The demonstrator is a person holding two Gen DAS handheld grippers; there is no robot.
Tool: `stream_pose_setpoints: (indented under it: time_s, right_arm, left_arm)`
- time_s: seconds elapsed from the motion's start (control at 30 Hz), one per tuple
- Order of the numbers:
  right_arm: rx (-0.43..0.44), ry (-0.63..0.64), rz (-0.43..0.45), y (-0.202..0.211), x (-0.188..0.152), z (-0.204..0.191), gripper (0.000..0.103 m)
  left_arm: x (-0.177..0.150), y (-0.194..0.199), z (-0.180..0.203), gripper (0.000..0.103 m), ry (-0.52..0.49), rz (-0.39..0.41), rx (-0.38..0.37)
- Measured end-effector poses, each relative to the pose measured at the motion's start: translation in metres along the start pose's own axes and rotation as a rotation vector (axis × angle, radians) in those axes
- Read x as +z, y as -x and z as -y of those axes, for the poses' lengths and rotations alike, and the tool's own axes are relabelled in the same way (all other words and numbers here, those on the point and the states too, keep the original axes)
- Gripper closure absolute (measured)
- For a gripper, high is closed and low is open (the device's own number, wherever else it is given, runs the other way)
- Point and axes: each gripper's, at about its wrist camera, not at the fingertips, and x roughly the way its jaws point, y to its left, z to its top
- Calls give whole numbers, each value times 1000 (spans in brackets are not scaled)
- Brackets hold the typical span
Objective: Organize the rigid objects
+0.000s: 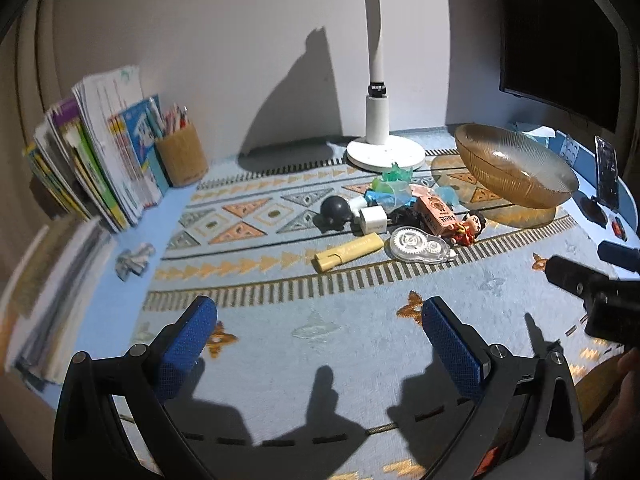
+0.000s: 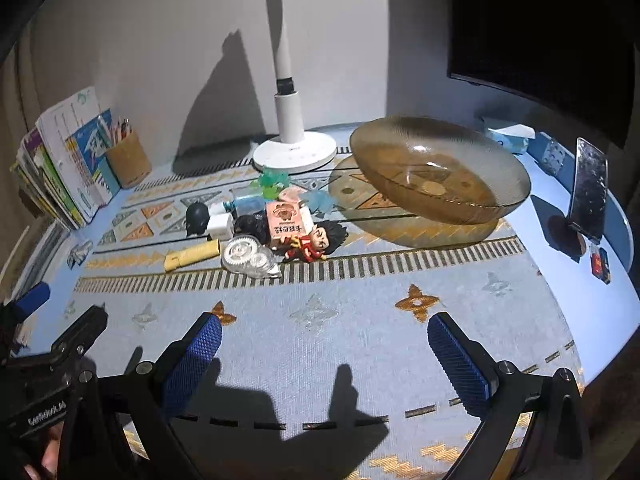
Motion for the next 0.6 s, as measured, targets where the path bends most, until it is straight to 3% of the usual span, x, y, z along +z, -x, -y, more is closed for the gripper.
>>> stream_pose_setpoints:
  time_s: [0.4,0.6]
  right_arm:
    - [-1,-11,50,25,1,11,0]
    - [-9,-6,12,13,3,14,0]
  left_arm:
    - [12,21,-3,1,27,21,-104]
    - [18,4,-2,1,-60,3,-153]
